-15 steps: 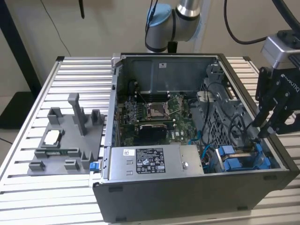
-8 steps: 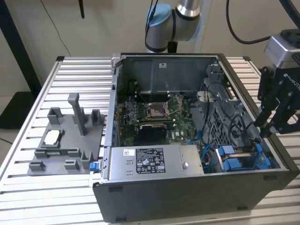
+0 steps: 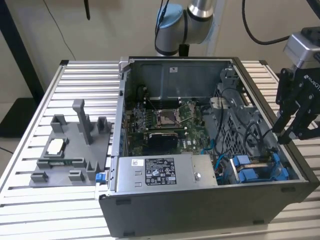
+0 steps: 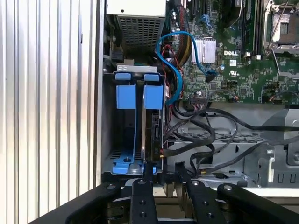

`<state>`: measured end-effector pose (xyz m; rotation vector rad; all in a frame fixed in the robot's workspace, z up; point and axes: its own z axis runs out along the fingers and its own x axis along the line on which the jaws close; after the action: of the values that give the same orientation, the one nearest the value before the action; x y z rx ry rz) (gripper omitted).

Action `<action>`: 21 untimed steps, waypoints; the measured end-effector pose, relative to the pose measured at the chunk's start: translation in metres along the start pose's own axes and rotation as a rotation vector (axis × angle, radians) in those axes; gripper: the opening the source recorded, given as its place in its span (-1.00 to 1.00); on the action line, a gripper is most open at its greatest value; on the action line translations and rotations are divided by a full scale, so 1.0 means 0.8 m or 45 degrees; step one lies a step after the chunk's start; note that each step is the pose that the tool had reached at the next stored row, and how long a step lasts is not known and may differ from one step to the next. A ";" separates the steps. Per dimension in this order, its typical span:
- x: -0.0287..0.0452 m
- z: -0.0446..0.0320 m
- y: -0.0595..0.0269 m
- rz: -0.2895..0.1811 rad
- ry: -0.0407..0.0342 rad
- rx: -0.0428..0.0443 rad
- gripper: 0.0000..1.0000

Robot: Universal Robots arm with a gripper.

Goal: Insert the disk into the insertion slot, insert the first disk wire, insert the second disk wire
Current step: 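Insert the second disk wire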

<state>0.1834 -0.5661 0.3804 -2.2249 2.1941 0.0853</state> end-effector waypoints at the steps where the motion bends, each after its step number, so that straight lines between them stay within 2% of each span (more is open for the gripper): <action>1: -0.0003 0.0002 -0.002 0.000 0.0001 0.000 -0.34; 7: -0.0009 0.0016 -0.010 0.000 -0.0001 0.000 -0.34; 21: -0.0008 0.0034 -0.015 0.000 -0.0002 0.000 -0.34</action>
<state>0.1951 -0.5652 0.3774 -2.2247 2.1941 0.0854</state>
